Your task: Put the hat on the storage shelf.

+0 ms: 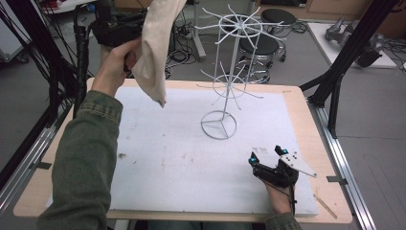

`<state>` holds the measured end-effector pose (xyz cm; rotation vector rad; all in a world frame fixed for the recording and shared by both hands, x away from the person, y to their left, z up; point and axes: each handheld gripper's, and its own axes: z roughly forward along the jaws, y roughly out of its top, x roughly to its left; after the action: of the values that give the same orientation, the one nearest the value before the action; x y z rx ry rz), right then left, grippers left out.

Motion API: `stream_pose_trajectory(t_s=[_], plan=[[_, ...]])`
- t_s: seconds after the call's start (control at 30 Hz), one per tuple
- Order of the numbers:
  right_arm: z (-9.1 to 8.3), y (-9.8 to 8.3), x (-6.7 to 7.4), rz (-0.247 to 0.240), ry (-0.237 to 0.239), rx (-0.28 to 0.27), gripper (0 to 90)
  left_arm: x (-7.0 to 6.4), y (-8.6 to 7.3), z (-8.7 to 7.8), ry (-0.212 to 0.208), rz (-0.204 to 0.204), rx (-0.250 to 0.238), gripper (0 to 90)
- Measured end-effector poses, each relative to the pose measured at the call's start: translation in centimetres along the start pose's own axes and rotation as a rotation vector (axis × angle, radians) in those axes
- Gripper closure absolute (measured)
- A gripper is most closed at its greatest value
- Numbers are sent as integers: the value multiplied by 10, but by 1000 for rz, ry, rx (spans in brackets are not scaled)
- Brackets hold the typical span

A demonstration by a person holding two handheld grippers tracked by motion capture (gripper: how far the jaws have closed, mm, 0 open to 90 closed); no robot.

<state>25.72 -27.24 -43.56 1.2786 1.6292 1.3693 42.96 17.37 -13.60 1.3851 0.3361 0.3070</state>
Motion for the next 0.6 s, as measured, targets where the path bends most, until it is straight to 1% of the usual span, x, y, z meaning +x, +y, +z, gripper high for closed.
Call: stream_pose_trajectory(t_s=[0.07, 0.17, 0.27, 0.3, 0.33, 0.37, 0.43, 0.47, 0.6], plan=[[0, 0, 0, 0, 1, 0, 46, -2, 3, 7, -2, 7, -2, 814], [0, 0, 1, -2, 8, 3, 46, -5, 8, 21, 5, 5, -11, 813], [0, 0, 1, 1, 8, 2, 46, -7, 10, 35, 14, 15, -5, 813], [0, 0, 0, 5, 7, 4, 46, -8, 11, 43, 11, 15, -4, 813], [0, 0, 0, 0, 7, -3, 45, -8, 11, 47, 8, 12, -5, 813], [0, 0, 0, 0, 7, -3, 45, -8, 11, 47, 8, 12, -5, 813], [0, 0, -2, 6, 4, -7, 46, -8, 10, 57, 3, 13, 8, 813], [0, 0, -2, 6, 4, -7, 46, -8, 10, 57, 3, 13, 8, 813], [0, 0, -2, 6, 4, -6, 46, -9, 6, 70, 14, 17, 20, 811]])
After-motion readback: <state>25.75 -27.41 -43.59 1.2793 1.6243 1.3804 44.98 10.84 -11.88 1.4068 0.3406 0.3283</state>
